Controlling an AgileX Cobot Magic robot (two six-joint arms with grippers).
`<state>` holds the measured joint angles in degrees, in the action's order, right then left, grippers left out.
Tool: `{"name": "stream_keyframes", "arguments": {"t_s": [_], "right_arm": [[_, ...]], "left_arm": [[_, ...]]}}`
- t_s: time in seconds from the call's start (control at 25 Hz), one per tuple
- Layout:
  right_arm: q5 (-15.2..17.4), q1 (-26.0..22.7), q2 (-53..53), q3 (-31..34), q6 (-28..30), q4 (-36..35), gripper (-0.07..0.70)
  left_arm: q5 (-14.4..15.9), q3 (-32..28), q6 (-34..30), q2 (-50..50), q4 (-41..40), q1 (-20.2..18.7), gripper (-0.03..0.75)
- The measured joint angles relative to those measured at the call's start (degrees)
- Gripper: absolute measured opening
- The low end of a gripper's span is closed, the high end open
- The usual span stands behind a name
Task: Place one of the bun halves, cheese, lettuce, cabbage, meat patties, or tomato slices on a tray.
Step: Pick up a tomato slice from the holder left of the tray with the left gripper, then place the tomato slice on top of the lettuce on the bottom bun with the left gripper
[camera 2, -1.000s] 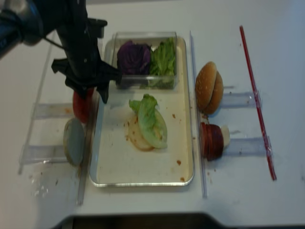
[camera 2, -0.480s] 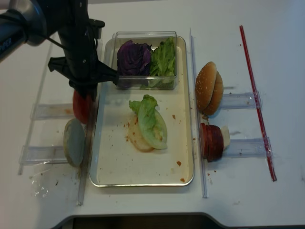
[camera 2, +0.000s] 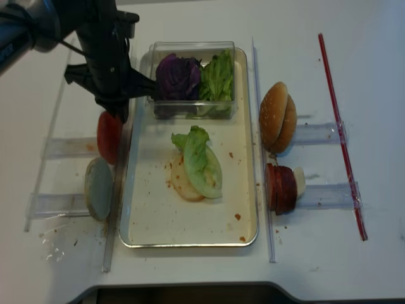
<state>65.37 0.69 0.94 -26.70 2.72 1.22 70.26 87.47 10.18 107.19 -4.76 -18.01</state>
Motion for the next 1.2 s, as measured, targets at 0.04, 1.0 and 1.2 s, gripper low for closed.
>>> {"name": "stream_keyframes", "arguments": {"t_s": [0.04,1.0,1.2], "right_arm": [[0.0,0.0,0.0,0.0,0.0,0.0,0.374],[0.0,0.0,0.0,0.0,0.0,0.0,0.374],[0.0,0.0,0.0,0.0,0.0,0.0,0.374]], "left_arm": [[0.0,0.0,0.0,0.0,0.0,0.0,0.055],[0.2,-3.8,-0.7,-13.0,11.3,0.0,0.055],[0.2,-7.3,-5.6,-15.0,20.5,0.0,0.055]]}}
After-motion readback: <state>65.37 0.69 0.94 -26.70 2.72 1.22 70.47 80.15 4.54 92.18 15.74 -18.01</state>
